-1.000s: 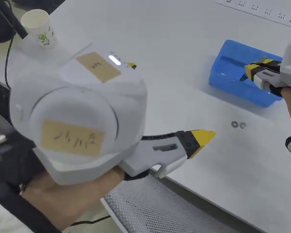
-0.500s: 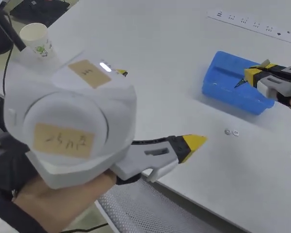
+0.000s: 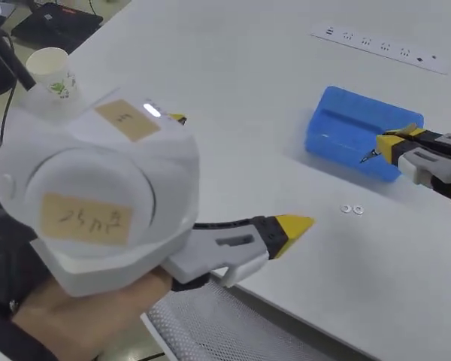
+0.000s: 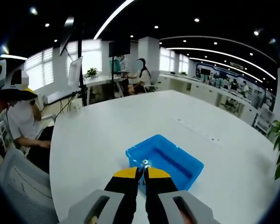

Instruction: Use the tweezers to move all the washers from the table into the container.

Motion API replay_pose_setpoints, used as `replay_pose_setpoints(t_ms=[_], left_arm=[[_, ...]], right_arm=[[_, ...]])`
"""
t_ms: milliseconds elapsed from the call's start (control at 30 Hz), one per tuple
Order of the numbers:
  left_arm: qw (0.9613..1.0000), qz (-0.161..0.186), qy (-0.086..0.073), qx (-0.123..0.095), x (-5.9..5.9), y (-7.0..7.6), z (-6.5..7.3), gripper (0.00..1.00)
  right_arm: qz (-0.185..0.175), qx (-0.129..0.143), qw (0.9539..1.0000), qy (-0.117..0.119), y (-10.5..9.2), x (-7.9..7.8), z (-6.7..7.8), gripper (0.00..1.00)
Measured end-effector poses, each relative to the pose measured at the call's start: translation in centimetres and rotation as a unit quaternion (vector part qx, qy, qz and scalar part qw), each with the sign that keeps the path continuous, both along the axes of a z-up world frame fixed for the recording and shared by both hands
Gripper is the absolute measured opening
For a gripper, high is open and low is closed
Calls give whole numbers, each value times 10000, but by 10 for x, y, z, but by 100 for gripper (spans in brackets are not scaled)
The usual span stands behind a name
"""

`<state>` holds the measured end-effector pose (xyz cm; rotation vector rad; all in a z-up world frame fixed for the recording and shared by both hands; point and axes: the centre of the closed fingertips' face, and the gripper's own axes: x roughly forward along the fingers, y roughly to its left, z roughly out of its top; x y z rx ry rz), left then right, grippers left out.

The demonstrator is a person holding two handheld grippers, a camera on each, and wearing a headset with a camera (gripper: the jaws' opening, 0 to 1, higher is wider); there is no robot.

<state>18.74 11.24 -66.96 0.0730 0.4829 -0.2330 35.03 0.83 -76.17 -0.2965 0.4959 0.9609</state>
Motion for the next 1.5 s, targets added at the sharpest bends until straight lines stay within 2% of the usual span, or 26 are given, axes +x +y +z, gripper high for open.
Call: replay_pose_setpoints(t_ms=[167,533,1000,1433,1500], left_arm=[[10000,-19,10,-5,1,-2,1,99],[10000,-55,49,-11,-2,-4,-1,99],[10000,-39,83,3,-3,-2,-2,99],[10000,-35,92,0,-2,-2,-2,99],[9999,-43,103,-1,-2,-2,-2,99]], right_arm=[[35,-9,9999,117,-1,-12,-8,1],[119,-230,9993,270,-6,-32,-33,1],[142,-380,9984,405,-7,-36,-48,2],[174,-410,9982,393,-4,-36,-51,1],[214,-449,9982,335,-4,-37,-51,1]])
